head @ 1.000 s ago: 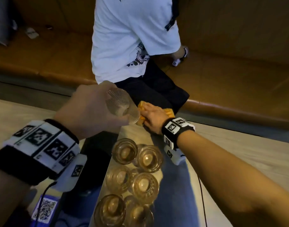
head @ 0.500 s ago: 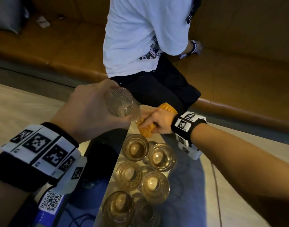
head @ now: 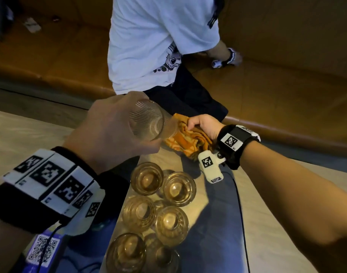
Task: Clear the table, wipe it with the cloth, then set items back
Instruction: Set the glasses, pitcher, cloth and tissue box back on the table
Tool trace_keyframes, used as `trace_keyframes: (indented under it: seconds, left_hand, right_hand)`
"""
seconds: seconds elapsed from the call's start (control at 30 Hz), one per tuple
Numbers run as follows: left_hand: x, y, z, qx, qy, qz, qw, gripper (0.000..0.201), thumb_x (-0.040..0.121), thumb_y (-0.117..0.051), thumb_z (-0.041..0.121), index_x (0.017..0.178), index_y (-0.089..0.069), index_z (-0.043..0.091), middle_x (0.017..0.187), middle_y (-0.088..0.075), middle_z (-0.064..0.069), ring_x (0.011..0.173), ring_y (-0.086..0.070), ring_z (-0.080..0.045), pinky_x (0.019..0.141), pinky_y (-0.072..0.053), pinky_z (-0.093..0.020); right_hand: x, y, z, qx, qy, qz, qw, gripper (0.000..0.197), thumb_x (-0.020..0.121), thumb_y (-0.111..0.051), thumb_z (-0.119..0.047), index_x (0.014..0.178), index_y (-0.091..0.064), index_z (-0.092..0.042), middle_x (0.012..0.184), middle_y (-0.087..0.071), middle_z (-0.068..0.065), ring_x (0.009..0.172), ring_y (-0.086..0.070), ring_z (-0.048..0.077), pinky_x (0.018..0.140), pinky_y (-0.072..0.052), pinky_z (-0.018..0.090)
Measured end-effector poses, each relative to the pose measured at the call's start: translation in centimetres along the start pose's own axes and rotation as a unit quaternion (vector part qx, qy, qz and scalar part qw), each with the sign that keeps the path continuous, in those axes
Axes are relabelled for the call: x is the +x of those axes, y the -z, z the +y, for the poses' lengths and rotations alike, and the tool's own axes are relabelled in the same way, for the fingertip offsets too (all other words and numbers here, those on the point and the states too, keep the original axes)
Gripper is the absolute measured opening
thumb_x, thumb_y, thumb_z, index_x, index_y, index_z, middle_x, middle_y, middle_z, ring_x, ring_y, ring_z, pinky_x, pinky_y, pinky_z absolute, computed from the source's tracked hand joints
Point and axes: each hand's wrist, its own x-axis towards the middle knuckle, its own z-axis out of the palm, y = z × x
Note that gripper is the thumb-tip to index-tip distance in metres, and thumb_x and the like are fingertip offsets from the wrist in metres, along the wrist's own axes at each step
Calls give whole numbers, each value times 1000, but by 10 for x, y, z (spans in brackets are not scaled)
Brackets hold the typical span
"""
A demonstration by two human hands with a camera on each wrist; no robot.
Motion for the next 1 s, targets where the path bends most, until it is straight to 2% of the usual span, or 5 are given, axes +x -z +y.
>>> trace_keyframes:
  seconds: [0.2,0.33,0.47,0.83,1.0]
  left_hand:
    - [4,-2,-3,48,-17,-17,999,85,53,-80,62,125,-57,24,108,-68,2,88,-63,-15,78,-55,-35]
    - [1,4,-8,68,-10,-24,997,89,49,-69,72,123,-58,24,98,-62,9,84,-58,-11,71,-45,-27]
    - [5,-4,-13,89,3,-59,994,83,51,-77,64,123,-56,30,101,-65,6,86,-60,-12,75,-48,-30]
    - [26,-55,4,144,-8,-213,966,86,54,-69,79,129,-44,44,122,-57,8,111,-54,-18,93,-50,-41]
    - [27,-60,5,161,-13,-232,959,97,59,-74,71,142,-40,34,128,-56,1,116,-52,-21,98,-47,-40]
  right_hand:
    - [16,10,11,-262,236,29,935,30,74,-60,-14,100,-69,-27,88,-68,-4,79,-61,11,77,-46,25]
    - [30,-9,25,-612,314,-118,716,57,77,-67,-14,128,-61,-39,142,-53,-4,130,-47,16,101,-42,30]
    - [19,1,42,-668,334,-196,635,54,76,-73,-12,124,-65,-34,148,-47,-3,143,-31,19,114,-32,40]
    - [-63,59,124,-582,347,-119,726,46,74,-72,-25,118,-68,-37,132,-61,-9,122,-49,21,97,-45,45]
    - [-42,81,102,-498,290,191,795,53,81,-56,-33,134,-55,-33,140,-54,-2,118,-50,30,99,-44,49]
